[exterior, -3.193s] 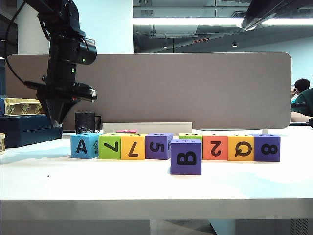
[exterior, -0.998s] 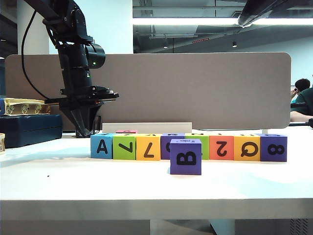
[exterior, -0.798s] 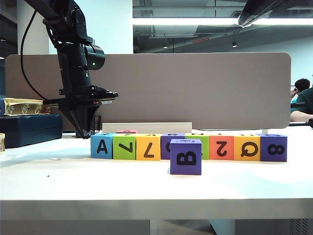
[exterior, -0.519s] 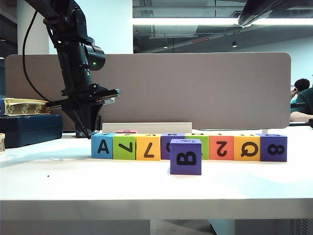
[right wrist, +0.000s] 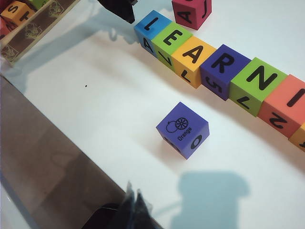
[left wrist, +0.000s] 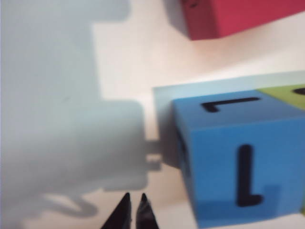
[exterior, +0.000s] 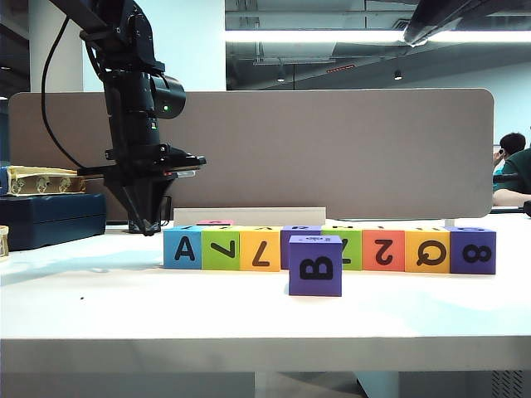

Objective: Select the appropriate blocks from the scattered letter blocks on the table and arrange them in a row to spell out "LEARNING".

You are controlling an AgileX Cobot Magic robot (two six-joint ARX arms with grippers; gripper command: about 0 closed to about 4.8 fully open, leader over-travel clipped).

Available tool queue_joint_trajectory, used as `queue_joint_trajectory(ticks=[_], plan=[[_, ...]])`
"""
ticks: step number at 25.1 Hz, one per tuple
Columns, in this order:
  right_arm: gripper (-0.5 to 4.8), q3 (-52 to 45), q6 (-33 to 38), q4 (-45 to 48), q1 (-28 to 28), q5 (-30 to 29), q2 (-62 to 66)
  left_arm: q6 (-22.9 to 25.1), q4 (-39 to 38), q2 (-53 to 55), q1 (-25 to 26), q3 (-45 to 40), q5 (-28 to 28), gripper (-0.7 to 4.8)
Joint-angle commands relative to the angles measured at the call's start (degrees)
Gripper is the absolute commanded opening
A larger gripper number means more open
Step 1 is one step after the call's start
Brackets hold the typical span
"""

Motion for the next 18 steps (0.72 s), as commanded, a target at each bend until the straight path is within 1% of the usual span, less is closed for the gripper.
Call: queue_joint_trajectory(ticks=[1, 2, 3, 5, 8, 10, 12, 18], plan=[[-0.02, 0.3, -0.2, 0.9, 0.1, 0.0, -0.1, 0.5, -0.3, -0.3, -0.1, 0.4, -3.7, 0.17], [-0.02, 0.3, -0.2, 0.9, 0.1, 0.1, -0.1, 0.6, -0.4, -0.7, 0.0, 0.4, -5.3, 0.17], [-0.02, 0.5, -0.2, 0.9, 0.0, 0.1, -0.2, 1.5, -0.3, -1.4, 0.0, 0.4, -5.5, 0.17], [-0.02, 1.1, -0.2, 0.6, 0.0, 0.8, -0.2, 2.5, -0.2, -2.8, 0.0, 0.4, -5.5, 0.17], [-0.02, 2.8, -0.3, -0.1, 0.0, 3.2, -0.2, 2.7, 0.0, -5.4, 0.0, 0.4, -5.0, 0.17], [-0.02, 3.9, -1.0, -0.8, 0.0, 4.6, -0.2, 3.0, 0.0, -7.3, 0.0, 0.4, -3.4, 0.17], [-0.02, 5.7, -2.3, -2.7, 0.0, 8.3, -0.1, 3.1, -0.3, -10.0, 0.0, 0.4, -0.2, 0.17], [-0.02, 9.2, -3.6, -8.6, -0.1, 13.2, -0.1, 3.6, -1.4, -14.6, -0.9, 0.4, 5.6, 0.17]])
